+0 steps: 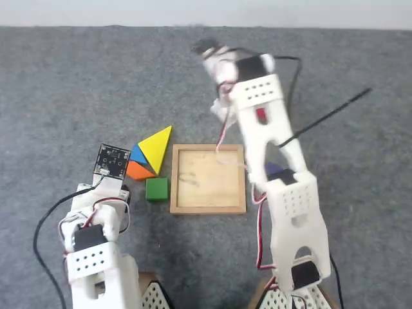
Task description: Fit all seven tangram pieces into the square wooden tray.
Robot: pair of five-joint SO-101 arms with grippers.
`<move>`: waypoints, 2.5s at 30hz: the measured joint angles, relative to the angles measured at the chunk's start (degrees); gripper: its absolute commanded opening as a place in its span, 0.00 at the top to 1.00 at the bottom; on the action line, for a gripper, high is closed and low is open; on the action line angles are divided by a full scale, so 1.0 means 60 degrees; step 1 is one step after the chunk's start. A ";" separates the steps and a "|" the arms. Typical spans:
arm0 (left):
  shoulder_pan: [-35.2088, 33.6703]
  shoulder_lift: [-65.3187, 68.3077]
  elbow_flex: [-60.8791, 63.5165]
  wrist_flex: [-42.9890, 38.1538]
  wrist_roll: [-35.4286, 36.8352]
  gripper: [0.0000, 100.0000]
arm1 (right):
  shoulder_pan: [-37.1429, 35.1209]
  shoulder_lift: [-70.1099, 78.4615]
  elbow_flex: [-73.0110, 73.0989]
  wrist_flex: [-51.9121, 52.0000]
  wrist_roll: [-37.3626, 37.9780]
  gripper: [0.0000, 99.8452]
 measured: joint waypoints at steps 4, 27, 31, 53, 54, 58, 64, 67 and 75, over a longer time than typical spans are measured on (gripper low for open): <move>0.0000 0.0000 0.0000 0.0000 0.0000 0.82 | -0.0249 -0.0381 0.0806 -0.0088 0.0527 0.75; 0.0015 0.0000 0.0000 0.0000 0.0000 0.82 | 0.1114 0.2344 0.0835 -0.4733 -0.3238 0.64; 0.0000 0.0000 0.0000 0.0000 0.0000 0.82 | 0.1407 0.3267 0.0015 -0.5553 -0.3795 0.77; 0.0000 0.0000 0.0000 0.0000 0.0000 0.82 | 0.1553 0.5480 -0.4044 -0.4044 -0.3927 0.79; 0.0000 0.0000 0.0000 0.0000 0.0000 0.82 | 0.1553 0.5480 -0.4044 -0.3956 -0.3927 0.79; 0.0015 0.0000 0.0000 0.0000 0.0000 0.82 | 0.1553 0.5480 -0.4088 -0.3736 -0.3927 0.79; 0.0015 0.0000 0.0000 0.0000 0.0000 0.82 | 0.1553 0.5495 -0.4952 -0.2711 -0.3634 0.79; 0.0015 0.0000 0.0000 0.0000 0.0000 0.82 | 0.1553 0.5495 -0.5612 -0.2168 -0.3370 0.79; 0.0000 0.0000 0.0000 0.0000 0.0000 0.82 | 0.1568 0.5495 -0.6462 -0.1348 -0.3311 0.78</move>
